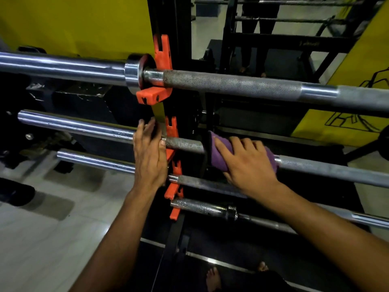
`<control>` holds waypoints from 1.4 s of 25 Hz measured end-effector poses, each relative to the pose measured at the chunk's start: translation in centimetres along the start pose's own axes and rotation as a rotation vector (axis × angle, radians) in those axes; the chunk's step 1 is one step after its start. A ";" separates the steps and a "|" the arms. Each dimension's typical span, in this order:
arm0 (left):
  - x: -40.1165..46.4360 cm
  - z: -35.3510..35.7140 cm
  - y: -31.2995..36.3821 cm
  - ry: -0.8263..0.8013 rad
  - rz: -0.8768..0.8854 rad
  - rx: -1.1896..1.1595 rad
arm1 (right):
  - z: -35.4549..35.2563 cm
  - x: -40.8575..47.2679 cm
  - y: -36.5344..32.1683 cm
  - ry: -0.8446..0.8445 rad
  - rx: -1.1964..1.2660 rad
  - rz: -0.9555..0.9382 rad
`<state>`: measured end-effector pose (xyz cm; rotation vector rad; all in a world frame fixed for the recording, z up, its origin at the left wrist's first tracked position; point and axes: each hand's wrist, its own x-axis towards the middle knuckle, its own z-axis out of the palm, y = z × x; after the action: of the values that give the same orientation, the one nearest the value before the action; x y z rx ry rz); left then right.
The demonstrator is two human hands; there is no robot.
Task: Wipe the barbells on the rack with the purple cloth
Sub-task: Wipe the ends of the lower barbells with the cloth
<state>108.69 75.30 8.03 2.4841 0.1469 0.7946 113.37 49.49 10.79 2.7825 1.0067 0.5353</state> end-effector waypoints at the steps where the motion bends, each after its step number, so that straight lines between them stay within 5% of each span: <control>1: 0.0 0.1 -0.2 0.001 0.007 0.000 | -0.1 1.4 -1.5 -0.015 0.001 -0.008; 8: -0.5 -1.6 -0.5 -0.075 0.055 -0.039 | -2.7 5.0 -6.0 -0.033 0.250 -0.023; 11: -4.0 -2.5 2.3 -0.148 0.067 -0.177 | -4.9 -1.1 -2.8 0.025 0.692 -0.063; 13: -7.8 -2.7 6.2 -0.350 -0.061 -0.509 | -6.1 -6.3 -1.7 -0.027 0.998 -0.049; 15: -12.0 -2.5 10.6 -0.613 -0.228 -0.846 | -6.4 -12.0 -1.8 0.000 1.248 0.059; 18: -18.0 -1.4 14.9 -0.826 -0.282 -0.958 | -6.2 -21.0 -2.5 0.049 1.504 0.343; 26: -31.4 -6.9 19.9 -0.932 -0.299 -0.795 | -8.0 -40.9 -5.8 -0.087 1.926 0.687; 28: -34.0 -10.0 19.6 -0.987 -0.251 -0.715 | -9.0 -42.6 -7.9 -0.175 1.943 0.680; 32: -38.2 -15.8 18.6 -1.007 -0.211 -0.572 | -11.8 -41.9 -12.5 -0.391 1.596 0.414; 35: -40.9 -19.7 16.9 -0.936 -0.187 -0.415 | -12.1 -41.0 -16.3 -0.365 1.461 0.323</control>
<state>63.00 59.30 9.45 2.1440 -0.1142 -0.4144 69.96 35.79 6.49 3.9554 1.0630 -1.1862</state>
